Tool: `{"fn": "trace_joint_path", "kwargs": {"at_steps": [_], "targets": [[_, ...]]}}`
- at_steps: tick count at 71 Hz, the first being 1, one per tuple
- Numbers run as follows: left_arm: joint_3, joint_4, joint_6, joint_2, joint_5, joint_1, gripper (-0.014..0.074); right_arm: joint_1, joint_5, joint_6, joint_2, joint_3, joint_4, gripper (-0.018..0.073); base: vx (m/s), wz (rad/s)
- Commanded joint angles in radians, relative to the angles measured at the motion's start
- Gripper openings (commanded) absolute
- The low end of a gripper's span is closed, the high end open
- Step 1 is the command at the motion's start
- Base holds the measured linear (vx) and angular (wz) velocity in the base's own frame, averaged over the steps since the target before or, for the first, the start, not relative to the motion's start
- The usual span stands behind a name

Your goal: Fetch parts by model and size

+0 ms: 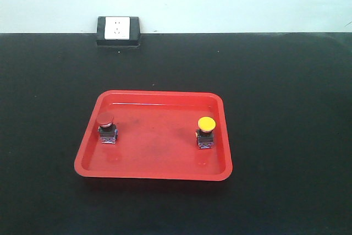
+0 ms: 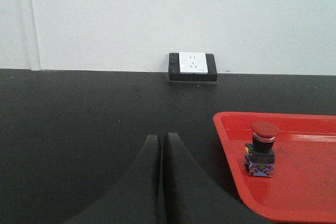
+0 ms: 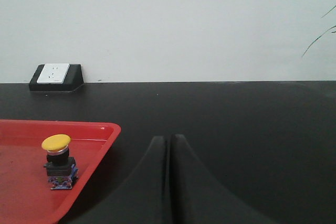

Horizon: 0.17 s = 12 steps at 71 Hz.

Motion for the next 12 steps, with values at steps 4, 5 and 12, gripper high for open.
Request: {"fn": "trace_joint_path", "kwargs": {"at_steps": [4, 5, 12], "targets": [[-0.012, -0.008, -0.007, -0.013, -0.077, 0.002, -0.0006, -0.004, -0.077, -0.006, -0.012, 0.006, -0.003, -0.001, 0.0, 0.0], [-0.012, -0.008, -0.007, -0.013, -0.077, 0.002, -0.0006, -0.004, -0.077, -0.006, -0.012, 0.006, -0.003, -0.001, 0.0, 0.0], [-0.012, -0.008, -0.007, -0.013, -0.077, 0.002, -0.0006, -0.004, -0.077, -0.006, -0.012, 0.006, -0.003, -0.001, 0.0, 0.0]]}}
